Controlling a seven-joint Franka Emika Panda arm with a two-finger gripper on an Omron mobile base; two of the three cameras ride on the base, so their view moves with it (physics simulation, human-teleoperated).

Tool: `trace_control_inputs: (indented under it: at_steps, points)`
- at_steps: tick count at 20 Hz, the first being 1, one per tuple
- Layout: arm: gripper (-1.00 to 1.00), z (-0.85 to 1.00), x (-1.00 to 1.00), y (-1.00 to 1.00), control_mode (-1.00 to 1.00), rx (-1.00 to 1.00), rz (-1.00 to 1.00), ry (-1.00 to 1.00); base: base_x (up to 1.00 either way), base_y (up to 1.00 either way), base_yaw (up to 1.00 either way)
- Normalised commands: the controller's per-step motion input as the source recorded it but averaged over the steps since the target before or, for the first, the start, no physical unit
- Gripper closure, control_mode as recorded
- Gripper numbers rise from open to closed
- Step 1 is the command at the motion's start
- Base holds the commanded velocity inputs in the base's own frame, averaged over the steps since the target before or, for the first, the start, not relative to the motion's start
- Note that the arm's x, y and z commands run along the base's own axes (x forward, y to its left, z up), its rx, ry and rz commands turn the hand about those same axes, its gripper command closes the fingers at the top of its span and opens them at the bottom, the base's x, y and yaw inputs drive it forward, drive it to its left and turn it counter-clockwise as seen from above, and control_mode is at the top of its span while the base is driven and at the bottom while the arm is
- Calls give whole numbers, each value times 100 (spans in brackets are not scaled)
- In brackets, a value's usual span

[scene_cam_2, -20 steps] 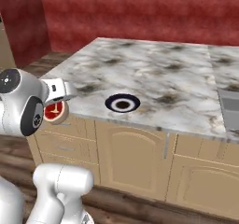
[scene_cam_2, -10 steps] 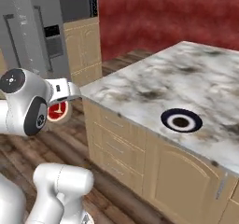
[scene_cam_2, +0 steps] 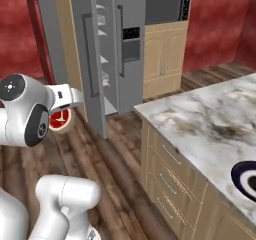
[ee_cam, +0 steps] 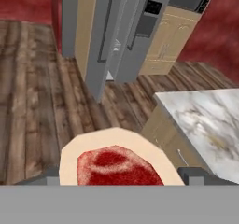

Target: Place the steak on the counter behind the older steak on the same shelf of the fridge to maintain FIFO order. Close the fridge door when finished.

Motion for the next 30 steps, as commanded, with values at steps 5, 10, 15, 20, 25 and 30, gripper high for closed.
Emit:
trace_control_inputs:
  at_steps: [5,10,15,20,25,30]
  points:
    - [100,0,0,0,100,0,0,0,97,12,0]
    - [100,0,0,0,100,0,0,0,86,38,-20]
    - [100,0,0,0,100,0,0,0,86,46,-30]
    - [100,0,0,0,100,0,0,0,87,28,-33]
    - [100,0,0,0,100,0,0,0,77,-4,-44]
    - [100,0,0,0,100,0,0,0,67,5,-54]
